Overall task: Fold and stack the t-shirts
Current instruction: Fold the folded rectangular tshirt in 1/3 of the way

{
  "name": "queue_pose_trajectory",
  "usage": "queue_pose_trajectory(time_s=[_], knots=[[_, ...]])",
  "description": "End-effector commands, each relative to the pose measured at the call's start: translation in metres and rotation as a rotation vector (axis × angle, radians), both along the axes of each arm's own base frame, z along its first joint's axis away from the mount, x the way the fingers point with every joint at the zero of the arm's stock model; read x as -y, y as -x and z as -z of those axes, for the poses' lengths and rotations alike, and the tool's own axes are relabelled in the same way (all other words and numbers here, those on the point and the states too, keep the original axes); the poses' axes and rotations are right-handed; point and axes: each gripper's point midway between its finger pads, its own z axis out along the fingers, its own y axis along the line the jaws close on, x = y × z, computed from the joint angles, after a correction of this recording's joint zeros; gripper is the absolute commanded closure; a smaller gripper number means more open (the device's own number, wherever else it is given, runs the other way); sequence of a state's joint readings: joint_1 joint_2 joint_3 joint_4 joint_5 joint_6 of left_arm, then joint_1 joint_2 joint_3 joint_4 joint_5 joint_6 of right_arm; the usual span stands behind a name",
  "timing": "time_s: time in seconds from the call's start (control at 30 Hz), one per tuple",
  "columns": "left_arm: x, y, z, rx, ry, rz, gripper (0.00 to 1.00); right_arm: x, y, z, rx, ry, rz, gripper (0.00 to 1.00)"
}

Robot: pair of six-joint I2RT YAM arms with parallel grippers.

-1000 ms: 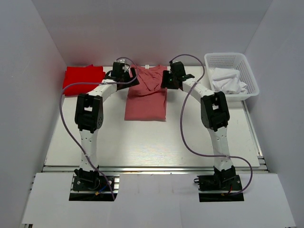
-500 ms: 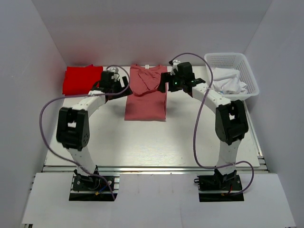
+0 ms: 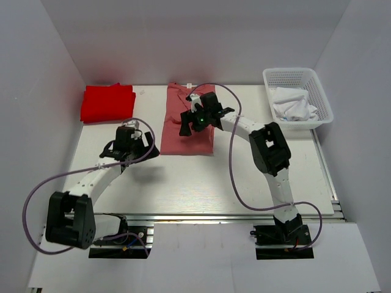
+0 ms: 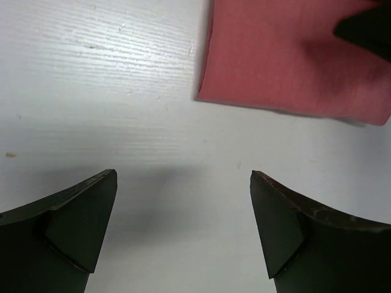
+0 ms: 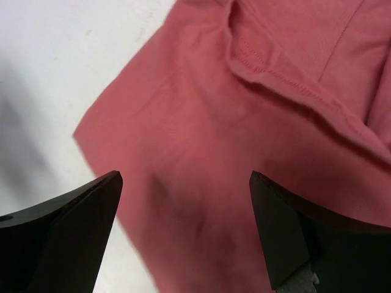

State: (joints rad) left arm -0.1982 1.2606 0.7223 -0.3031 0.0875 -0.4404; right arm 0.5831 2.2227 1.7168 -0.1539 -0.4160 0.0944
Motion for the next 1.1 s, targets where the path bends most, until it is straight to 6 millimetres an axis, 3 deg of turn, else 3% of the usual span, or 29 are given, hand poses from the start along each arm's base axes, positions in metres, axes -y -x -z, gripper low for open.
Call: queue_pose_trajectory(time_s=[0.0, 0.13, 0.17, 0.2, 0.23, 0.27, 0.37, 0.47, 0.5, 0.57, 0.6, 0.67, 0.7, 0.73, 0.8, 0.83, 0.87, 0.9, 0.93, 0.97, 1.07], knots=[[-0.004, 0.01, -0.017, 0.046, 0.014, -0.031, 0.0, -0.019, -0.038, -0.023, 0.087, -0.082, 0.026, 0.1], [-0.009, 0.022, -0.015, 0.044, 0.007, -0.051, 0.0, -0.032, -0.083, -0.034, 0.173, -0.186, 0.159, 0.1], [-0.007, 0.021, -0.017, 0.051, 0.018, -0.041, 0.0, -0.03, -0.097, -0.027, 0.181, -0.197, 0.215, 0.1], [-0.006, 0.024, -0.013, 0.039, 0.022, -0.034, 0.0, -0.03, -0.11, -0.035, 0.204, -0.213, 0.267, 0.1], [-0.006, 0.024, -0.013, 0.039, 0.022, -0.034, 0.0, -0.025, -0.126, -0.046, 0.239, -0.22, 0.327, 0.1], [-0.006, 0.024, -0.013, 0.039, 0.022, -0.034, 0.0, -0.022, -0.133, -0.029, 0.213, -0.211, 0.371, 0.1], [-0.005, 0.024, -0.013, 0.037, 0.029, -0.041, 0.0, -0.001, -0.161, -0.036, 0.226, -0.233, 0.501, 0.1], [-0.006, 0.018, -0.014, 0.035, 0.022, -0.047, 0.0, 0.011, -0.17, -0.046, 0.199, -0.265, 0.548, 0.1], [-0.006, 0.019, -0.011, 0.025, 0.013, -0.041, 0.0, 0.008, -0.165, -0.063, 0.201, -0.293, 0.493, 0.1], [-0.005, 0.015, -0.009, 0.024, 0.005, -0.039, 0.0, 0.012, -0.155, -0.069, 0.197, -0.267, 0.439, 0.1], [-0.006, 0.008, -0.011, 0.047, -0.006, -0.043, 0.0, 0.018, -0.146, -0.107, 0.254, -0.271, 0.41, 0.1], [-0.006, 0.002, -0.007, 0.044, -0.014, -0.049, 0.0, 0.029, -0.122, -0.08, 0.237, -0.169, 0.393, 0.1], [-0.006, -0.003, -0.008, 0.051, -0.019, -0.043, 0.0, 0.035, -0.112, -0.107, 0.273, -0.18, 0.39, 0.1], [0.0, -0.011, -0.007, 0.057, -0.017, -0.032, 0.0, 0.053, -0.088, -0.084, 0.209, -0.137, 0.41, 0.1], [0.005, -0.02, -0.006, 0.062, -0.01, -0.013, 0.0, 0.068, -0.064, -0.132, 0.242, -0.202, 0.427, 0.1], [0.007, -0.022, -0.004, 0.054, -0.012, 0.002, 0.0, 0.078, -0.058, -0.128, 0.245, -0.184, 0.457, 0.1], [0.01, -0.03, -0.009, 0.068, -0.001, 0.01, 0.0, 0.1, -0.032, -0.093, 0.201, -0.119, 0.495, 0.1], [0.01, -0.032, 0.001, 0.042, -0.013, 0.017, 0.0, 0.107, -0.022, -0.089, 0.196, -0.105, 0.508, 0.1], [0.014, -0.039, -0.002, 0.062, -0.002, 0.024, 0.0, 0.12, -0.002, -0.089, 0.18, -0.091, 0.522, 0.1], [0.013, -0.039, 0.005, 0.043, -0.013, 0.032, 0.02, 0.13, 0.011, -0.069, 0.135, -0.059, 0.532, 0.1], [0.019, -0.045, 0.017, 0.02, -0.007, 0.056, 0.09, 0.138, 0.045, -0.046, 0.051, -0.021, 0.501, 0.1]])
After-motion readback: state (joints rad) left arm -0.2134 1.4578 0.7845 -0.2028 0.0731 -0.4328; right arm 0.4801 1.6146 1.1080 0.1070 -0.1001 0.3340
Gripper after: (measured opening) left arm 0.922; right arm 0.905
